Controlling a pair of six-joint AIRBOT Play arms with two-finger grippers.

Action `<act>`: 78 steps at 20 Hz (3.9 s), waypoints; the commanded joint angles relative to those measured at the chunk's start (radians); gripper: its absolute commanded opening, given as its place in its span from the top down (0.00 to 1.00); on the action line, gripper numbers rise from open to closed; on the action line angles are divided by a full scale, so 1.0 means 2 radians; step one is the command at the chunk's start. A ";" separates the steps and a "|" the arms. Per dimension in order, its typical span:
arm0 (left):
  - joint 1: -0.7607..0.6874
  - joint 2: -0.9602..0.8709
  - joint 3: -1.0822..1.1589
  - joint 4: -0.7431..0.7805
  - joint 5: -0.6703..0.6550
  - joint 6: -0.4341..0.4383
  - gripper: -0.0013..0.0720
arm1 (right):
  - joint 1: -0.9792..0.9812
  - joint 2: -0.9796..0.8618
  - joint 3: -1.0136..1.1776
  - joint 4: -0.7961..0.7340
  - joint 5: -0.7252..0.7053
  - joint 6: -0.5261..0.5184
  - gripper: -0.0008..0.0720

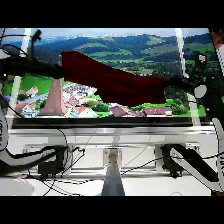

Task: Fold the clothes and pants, and hang the long-sleeved shirts on hangers.

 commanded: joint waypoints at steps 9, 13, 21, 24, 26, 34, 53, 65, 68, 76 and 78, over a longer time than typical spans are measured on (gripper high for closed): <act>-0.055 -0.018 -0.020 0.036 0.029 -0.007 0.97 | -0.081 -0.091 0.000 0.218 0.169 -0.295 0.53; -0.055 -0.026 -0.020 0.036 0.029 -0.007 0.97 | -0.080 -0.127 0.000 0.231 0.163 -0.305 0.53; -0.055 -0.031 -0.020 0.036 0.029 -0.007 0.97 | -0.080 -0.140 0.000 0.268 0.106 -0.344 0.57; -0.055 -0.031 -0.020 0.036 0.029 -0.007 0.97 | -0.080 -0.140 0.000 0.286 0.111 -0.339 0.57; -0.055 -0.031 -0.020 0.036 0.029 -0.007 0.97 | -0.076 -0.140 0.000 0.301 0.126 -0.322 0.57; -0.055 -0.031 -0.020 0.036 0.029 -0.011 0.97 | -0.030 -0.139 0.010 0.300 0.100 -0.321 0.94; 0.270 0.303 0.093 -0.223 0.229 -0.046 0.97 | -0.031 0.190 0.397 0.135 0.076 -0.246 0.97; 0.291 0.402 0.088 -0.074 0.358 -0.158 0.97 | -0.031 0.226 0.414 0.187 0.109 -0.224 0.98; 0.282 0.329 0.084 -0.070 0.232 -0.192 0.97 | -0.031 0.132 0.414 0.210 0.156 -0.190 0.98; 0.053 -0.009 0.085 0.097 0.231 -0.053 0.97 | -0.031 -0.175 0.414 0.266 0.253 -0.188 0.97; 0.017 -0.069 0.085 0.098 0.334 -0.053 0.97 | -0.031 -0.235 0.414 0.265 0.237 -0.188 0.97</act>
